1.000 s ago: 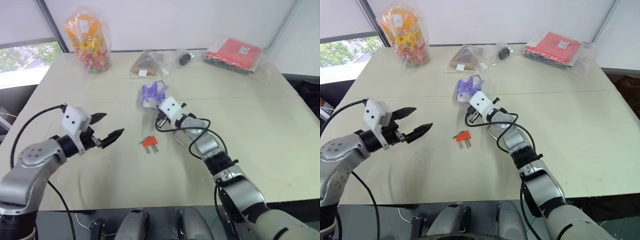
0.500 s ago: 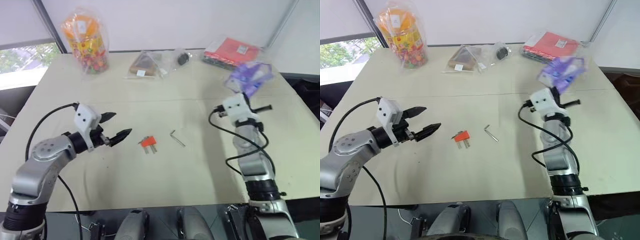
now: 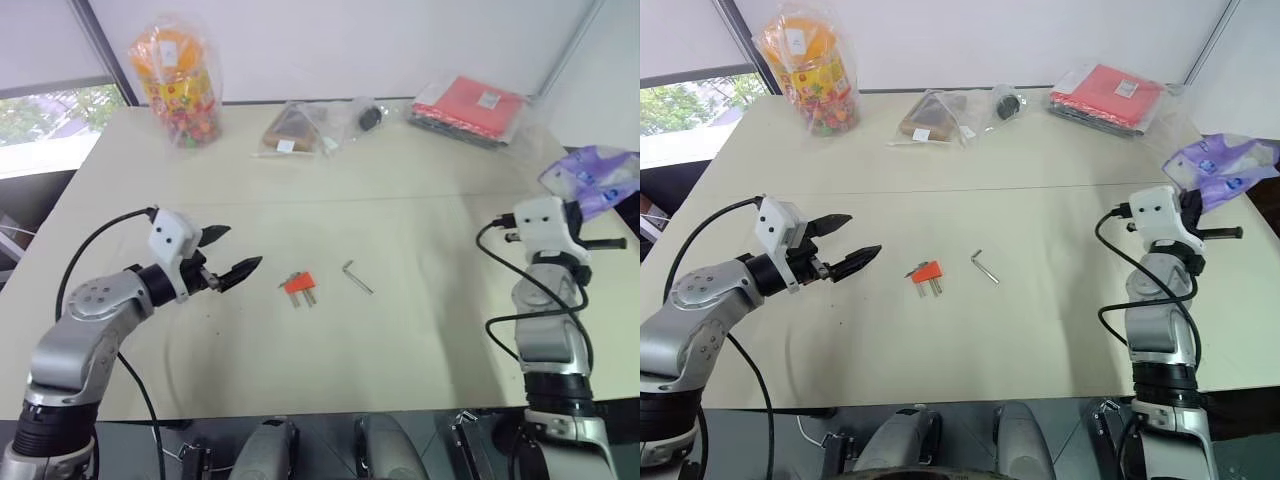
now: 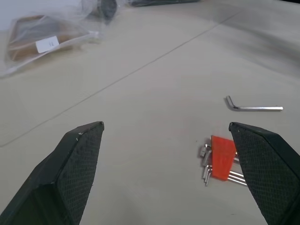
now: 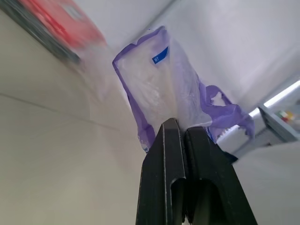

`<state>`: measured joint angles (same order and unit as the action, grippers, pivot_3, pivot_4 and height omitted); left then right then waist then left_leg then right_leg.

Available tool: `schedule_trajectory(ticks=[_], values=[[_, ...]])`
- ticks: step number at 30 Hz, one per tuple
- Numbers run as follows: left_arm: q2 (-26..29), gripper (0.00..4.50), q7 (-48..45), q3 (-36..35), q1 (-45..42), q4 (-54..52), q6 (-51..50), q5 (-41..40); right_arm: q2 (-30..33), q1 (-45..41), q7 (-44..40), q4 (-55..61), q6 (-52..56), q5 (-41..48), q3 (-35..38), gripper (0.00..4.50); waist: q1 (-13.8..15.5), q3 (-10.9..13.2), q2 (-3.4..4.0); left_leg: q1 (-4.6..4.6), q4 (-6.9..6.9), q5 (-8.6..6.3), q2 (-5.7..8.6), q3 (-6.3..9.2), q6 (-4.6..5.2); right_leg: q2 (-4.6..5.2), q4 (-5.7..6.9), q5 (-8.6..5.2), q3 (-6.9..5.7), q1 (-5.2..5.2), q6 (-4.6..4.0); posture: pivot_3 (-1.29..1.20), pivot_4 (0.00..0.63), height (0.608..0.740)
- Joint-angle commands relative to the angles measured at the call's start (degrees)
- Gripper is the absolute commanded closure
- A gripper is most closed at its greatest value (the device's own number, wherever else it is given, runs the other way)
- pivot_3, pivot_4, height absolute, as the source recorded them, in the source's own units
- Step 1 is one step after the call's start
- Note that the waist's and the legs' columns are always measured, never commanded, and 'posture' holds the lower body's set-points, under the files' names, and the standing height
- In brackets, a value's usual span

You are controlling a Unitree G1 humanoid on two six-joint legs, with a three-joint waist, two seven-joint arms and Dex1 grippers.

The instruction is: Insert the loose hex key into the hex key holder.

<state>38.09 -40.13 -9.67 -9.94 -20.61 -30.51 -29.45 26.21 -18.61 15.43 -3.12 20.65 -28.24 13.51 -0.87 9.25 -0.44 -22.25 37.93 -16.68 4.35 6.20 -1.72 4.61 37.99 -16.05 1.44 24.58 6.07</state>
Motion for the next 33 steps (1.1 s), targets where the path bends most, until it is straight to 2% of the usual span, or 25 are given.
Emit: schedule_trajectory(ticks=[1, 7, 8, 10, 16, 17, 22, 26, 29, 31, 33], values=[[0.1, 0.00, -0.9, -0.2, -1.1, 0.3, 1.8, 0.4, 2.6, -1.3, -0.5, -2.8, -0.1, 1.9, 2.3, 4.48, 0.0, 0.0, 0.00, 0.00, 0.00, 0.00, 0.00, -0.01, 0.00, 0.00, 0.00, 0.00, 0.00, -0.01, 0.00, 0.00, 0.150, 0.740], [-0.2, 0.00, -1.4, 0.3, -1.7, 1.2, 2.6, 1.3, 3.0, -1.6, -2.9, -5.7, 3.6, 6.3, 4.6, 4.48, -0.1, 0.0, 0.00, 0.01, 0.00, 0.00, -0.01, -0.01, 0.00, 0.00, 0.00, 0.00, 0.00, -0.01, 0.00, 0.00, 0.150, 0.740], [-0.4, 0.00, -1.3, 0.5, -1.7, 1.1, 2.5, 1.3, 3.0, -1.5, -3.3, -5.7, 4.3, 6.8, 4.8, 4.24, -0.1, 0.0, 0.00, 0.01, 0.00, 0.00, -0.01, -0.01, 0.00, 0.00, 0.00, 0.00, 0.01, -0.01, 0.00, 0.00, 0.150, 0.740], [-0.6, 0.00, -1.3, 0.6, -1.7, 0.8, 2.3, 1.4, 2.7, -1.5, -3.8, -5.3, 5.7, 8.1, 5.4, 3.61, -0.1, 0.0, 0.01, 0.01, 0.00, 0.00, -0.01, -0.01, 0.01, 0.00, 0.00, 0.00, 0.01, -0.01, 0.00, 0.00, 0.150, 0.740], [-0.8, 0.00, -1.8, 0.9, -2.2, 1.6, 2.7, 1.6, 3.4, 0.5, -5.9, -0.4, 5.6, 9.3, 4.5, 0.46, 0.0, 0.0, 0.01, 0.01, 0.00, 0.00, -0.01, 0.00, 0.01, 0.01, 0.00, 0.00, 0.02, -0.02, 0.00, 0.00, 0.150, 0.740], [-0.9, 0.00, -1.9, 1.0, -2.3, 1.8, 2.9, 1.7, 3.3, 0.7, -6.4, 0.8, 6.0, 9.6, 4.5, 0.05, 0.0, 0.0, 0.01, 0.01, 0.00, 0.00, -0.01, 0.00, 0.01, 0.00, 0.00, 0.00, 0.02, -0.02, 0.00, 0.00, 0.150, 0.740], [-0.9, 0.00, -2.4, 1.1, -2.8, 2.5, 3.1, 1.7, 2.9, 0.3, -9.5, 8.6, 6.7, 10.6, 3.9, 0.05, 0.0, 0.0, 0.02, 0.01, 0.01, 0.00, -0.01, 0.00, 0.01, 0.00, 0.01, 0.00, 0.01, -0.02, 0.00, 0.00, 0.150, 0.740], [-1.1, 0.00, -2.2, 1.5, -3.3, 2.5, 2.9, 1.6, 0.6, -2.5, -15.7, 13.5, 3.7, 16.8, 1.9, 0.05, -0.2, 0.0, 0.01, 0.01, 0.01, 0.00, -0.01, 0.00, 0.01, -0.01, 0.00, 0.00, 0.01, -0.02, 0.00, 0.00, 0.150, 0.740], [-1.5, 0.00, -1.8, 1.8, -3.8, 2.0, 2.4, 1.3, -0.6, -3.3, -27.2, 15.0, 2.1, 25.6, -1.7, 0.05, -0.2, 0.0, 0.01, 0.02, 0.01, 0.00, -0.03, 0.01, 0.01, -0.03, 0.01, 0.00, 0.00, -0.02, 0.00, 0.00, 0.150, 0.740], [-1.6, 0.00, -1.6, 1.8, -4.1, 1.7, 1.8, 1.0, 2.1, -3.5, -40.1, 14.7, 1.2, 31.6, -5.8, 0.05, -0.1, 0.0, 0.01, 0.02, 0.02, -0.05, -0.03, 0.02, 0.10, -0.02, 0.00, 0.00, -0.01, -0.04, 0.00, 0.00, 0.150, 0.740], [-1.7, 0.00, -1.7, 1.8, -4.4, 1.7, 1.4, 0.9, 4.6, -4.1, -47.5, 13.4, 0.5, 34.5, -8.0, 0.05, 0.1, 0.0, 0.01, 0.02, 0.05, -0.12, -0.02, 0.02, 0.21, -0.01, -0.01, 0.00, -0.04, -0.06, 0.01, 0.00, 0.150, 0.740]])
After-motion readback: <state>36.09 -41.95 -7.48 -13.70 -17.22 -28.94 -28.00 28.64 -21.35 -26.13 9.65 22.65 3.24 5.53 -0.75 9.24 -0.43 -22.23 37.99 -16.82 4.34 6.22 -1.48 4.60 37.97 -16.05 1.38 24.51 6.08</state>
